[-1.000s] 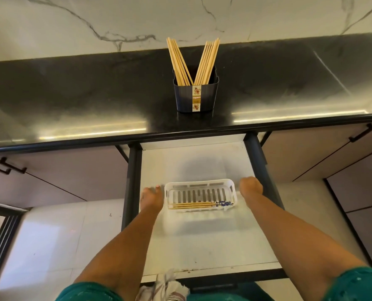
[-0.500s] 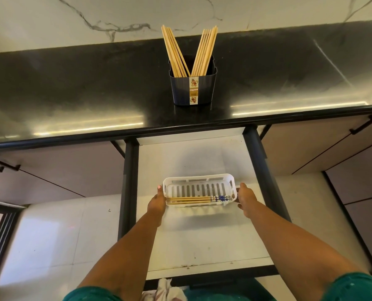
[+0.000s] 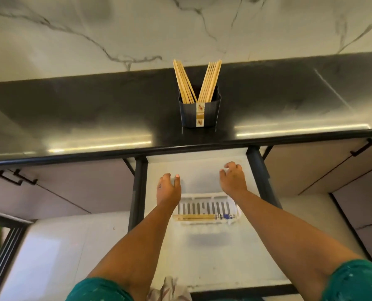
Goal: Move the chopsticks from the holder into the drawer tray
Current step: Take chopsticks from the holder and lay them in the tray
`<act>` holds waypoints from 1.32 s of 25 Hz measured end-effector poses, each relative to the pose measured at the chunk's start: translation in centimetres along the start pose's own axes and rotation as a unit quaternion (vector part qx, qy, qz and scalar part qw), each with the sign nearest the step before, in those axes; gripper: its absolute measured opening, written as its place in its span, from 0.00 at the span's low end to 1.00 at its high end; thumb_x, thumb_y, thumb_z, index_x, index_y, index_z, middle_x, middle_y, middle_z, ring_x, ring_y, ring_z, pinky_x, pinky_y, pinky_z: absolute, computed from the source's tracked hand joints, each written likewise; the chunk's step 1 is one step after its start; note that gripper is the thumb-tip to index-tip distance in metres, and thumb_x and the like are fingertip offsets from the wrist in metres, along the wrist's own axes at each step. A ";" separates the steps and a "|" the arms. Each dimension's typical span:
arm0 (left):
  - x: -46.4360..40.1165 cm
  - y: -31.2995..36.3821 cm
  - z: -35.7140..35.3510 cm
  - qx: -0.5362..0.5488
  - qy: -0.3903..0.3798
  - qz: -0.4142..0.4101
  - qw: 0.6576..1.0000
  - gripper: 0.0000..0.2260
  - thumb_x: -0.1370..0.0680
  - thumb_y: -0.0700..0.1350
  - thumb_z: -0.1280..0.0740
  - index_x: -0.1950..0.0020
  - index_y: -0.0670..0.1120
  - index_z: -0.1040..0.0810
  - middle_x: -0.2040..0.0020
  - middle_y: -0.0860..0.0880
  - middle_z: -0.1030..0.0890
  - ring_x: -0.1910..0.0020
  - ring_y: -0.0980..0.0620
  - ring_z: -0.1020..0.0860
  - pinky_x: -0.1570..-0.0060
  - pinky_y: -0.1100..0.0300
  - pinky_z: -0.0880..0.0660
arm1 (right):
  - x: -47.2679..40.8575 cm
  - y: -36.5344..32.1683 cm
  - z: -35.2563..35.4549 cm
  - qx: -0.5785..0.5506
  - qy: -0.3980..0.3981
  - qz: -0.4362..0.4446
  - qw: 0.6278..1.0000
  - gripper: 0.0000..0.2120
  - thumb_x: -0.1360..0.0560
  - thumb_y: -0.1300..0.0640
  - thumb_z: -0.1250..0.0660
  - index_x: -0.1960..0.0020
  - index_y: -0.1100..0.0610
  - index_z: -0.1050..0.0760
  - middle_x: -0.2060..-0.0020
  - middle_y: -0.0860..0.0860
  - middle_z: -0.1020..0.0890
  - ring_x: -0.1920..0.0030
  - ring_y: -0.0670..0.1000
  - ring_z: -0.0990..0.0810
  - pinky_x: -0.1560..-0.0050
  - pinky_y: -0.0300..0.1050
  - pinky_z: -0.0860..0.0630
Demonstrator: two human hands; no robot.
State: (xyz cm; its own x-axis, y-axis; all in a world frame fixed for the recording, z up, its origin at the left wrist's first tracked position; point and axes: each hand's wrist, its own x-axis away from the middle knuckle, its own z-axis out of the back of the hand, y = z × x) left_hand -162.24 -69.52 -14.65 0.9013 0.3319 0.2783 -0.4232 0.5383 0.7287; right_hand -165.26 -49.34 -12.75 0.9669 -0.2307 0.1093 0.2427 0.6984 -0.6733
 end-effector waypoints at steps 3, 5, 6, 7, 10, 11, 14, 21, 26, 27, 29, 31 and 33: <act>-2.9 7.7 1.7 0.023 0.040 -0.104 0.994 0.18 0.21 0.54 0.39 0.34 0.48 0.30 0.38 0.48 0.24 0.40 0.49 0.25 0.41 0.53 0.27 | -3.3 -5.9 2.3 -0.015 0.040 0.125 0.991 0.10 0.24 0.60 0.34 0.44 0.62 0.27 0.49 0.61 0.24 0.50 0.60 0.23 0.51 0.44 0.29; -5.0 13.7 3.5 0.023 0.055 -0.182 0.982 0.13 0.22 0.52 0.36 0.40 0.50 0.28 0.47 0.50 0.21 0.51 0.54 0.22 0.49 0.56 0.24 | -5.9 -10.1 4.3 -0.014 0.058 0.168 0.984 0.09 0.25 0.59 0.34 0.47 0.61 0.26 0.51 0.59 0.24 0.52 0.57 0.24 0.53 0.43 0.31; -6.0 16.5 4.2 0.025 0.053 -0.204 0.977 0.12 0.23 0.51 0.35 0.42 0.51 0.27 0.51 0.52 0.21 0.54 0.56 0.23 0.53 0.57 0.24 | -7.1 -12.0 5.1 -0.018 0.060 0.181 0.981 0.08 0.25 0.57 0.34 0.48 0.60 0.26 0.52 0.58 0.24 0.54 0.55 0.25 0.55 0.43 0.31; -7.0 19.0 4.8 0.029 0.048 -0.219 0.974 0.11 0.24 0.51 0.35 0.42 0.51 0.27 0.52 0.53 0.22 0.56 0.56 0.23 0.55 0.58 0.24 | -8.5 -13.8 5.7 -0.024 0.061 0.193 0.979 0.08 0.24 0.55 0.35 0.50 0.59 0.26 0.53 0.57 0.24 0.56 0.53 0.27 0.57 0.44 0.31; -9.9 24.4 5.8 0.049 0.041 -0.225 0.972 0.14 0.23 0.50 0.36 0.38 0.49 0.28 0.53 0.54 0.23 0.57 0.57 0.23 0.59 0.61 0.25 | -13.3 -17.9 7.1 -0.042 0.097 0.192 0.976 0.09 0.24 0.53 0.36 0.51 0.58 0.25 0.51 0.56 0.24 0.56 0.52 0.27 0.58 0.44 0.31; -10.8 25.4 5.9 0.060 0.042 -0.221 0.972 0.14 0.22 0.49 0.37 0.36 0.49 0.28 0.54 0.55 0.24 0.57 0.58 0.23 0.58 0.61 0.24 | -15.2 -18.4 7.5 -0.046 0.111 0.170 0.978 0.09 0.25 0.53 0.35 0.49 0.58 0.25 0.49 0.57 0.24 0.53 0.53 0.25 0.56 0.45 0.30; -13.6 26.5 5.6 0.073 0.046 -0.208 0.974 0.15 0.21 0.46 0.38 0.35 0.48 0.29 0.54 0.55 0.25 0.55 0.55 0.22 0.52 0.56 0.22 | -21.1 -18.3 8.2 -0.029 0.094 0.046 0.994 0.20 0.27 0.47 0.32 0.40 0.58 0.26 0.43 0.57 0.24 0.44 0.57 0.24 0.45 0.49 0.25; -17.2 25.4 3.7 0.067 0.020 -0.219 0.973 0.17 0.23 0.43 0.34 0.35 0.49 0.31 0.51 0.52 0.23 0.53 0.54 0.22 0.50 0.52 0.21 | -28.2 -18.0 7.0 -0.146 -0.026 -0.052 0.988 0.15 0.26 0.51 0.31 0.42 0.57 0.25 0.48 0.54 0.18 0.55 0.51 0.20 0.61 0.43 0.25; -17.1 24.7 3.8 0.056 0.041 -0.220 0.973 0.16 0.24 0.44 0.33 0.36 0.48 0.29 0.45 0.49 0.24 0.46 0.51 0.24 0.42 0.53 0.25 | -28.5 -18.1 7.3 -0.166 0.035 -0.038 0.985 0.09 0.23 0.56 0.34 0.45 0.58 0.23 0.54 0.52 0.20 0.56 0.51 0.22 0.61 0.42 0.27; -17.0 24.7 4.0 0.045 0.051 -0.226 0.972 0.17 0.24 0.45 0.33 0.36 0.48 0.30 0.41 0.48 0.25 0.43 0.51 0.25 0.41 0.54 0.27 | -28.5 -18.3 7.7 -0.168 0.039 -0.030 0.985 0.08 0.24 0.55 0.33 0.46 0.58 0.23 0.55 0.51 0.21 0.56 0.50 0.21 0.62 0.41 0.27; -17.0 24.8 4.5 0.029 0.065 -0.232 0.970 0.18 0.24 0.45 0.33 0.35 0.48 0.30 0.36 0.47 0.29 0.39 0.49 0.28 0.40 0.54 0.29 | -28.5 -18.6 8.6 -0.166 0.050 -0.020 0.985 0.07 0.24 0.55 0.32 0.50 0.57 0.22 0.56 0.51 0.20 0.59 0.48 0.21 0.67 0.39 0.30; -16.8 24.9 4.9 0.031 0.065 -0.228 0.971 0.18 0.23 0.45 0.33 0.34 0.47 0.31 0.36 0.47 0.29 0.38 0.49 0.28 0.39 0.53 0.29 | -28.0 -19.0 9.4 -0.157 0.073 -0.008 0.985 0.06 0.25 0.55 0.32 0.51 0.57 0.22 0.55 0.53 0.18 0.59 0.48 0.21 0.64 0.41 0.28; -16.2 25.0 5.2 0.035 0.066 -0.223 0.972 0.19 0.23 0.45 0.33 0.34 0.47 0.30 0.36 0.47 0.29 0.38 0.49 0.28 0.39 0.54 0.29 | -26.9 -19.6 10.4 -0.142 0.106 0.024 0.984 0.09 0.24 0.54 0.33 0.48 0.58 0.22 0.54 0.53 0.19 0.54 0.51 0.19 0.58 0.43 0.26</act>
State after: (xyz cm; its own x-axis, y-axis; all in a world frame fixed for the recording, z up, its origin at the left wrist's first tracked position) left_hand -186.93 -65.46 2.28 0.9722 0.1758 -0.1545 0.0188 0.5991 0.8005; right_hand -195.18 -49.81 5.13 0.9310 -0.3595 -0.0627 0.1360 0.5011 -0.8546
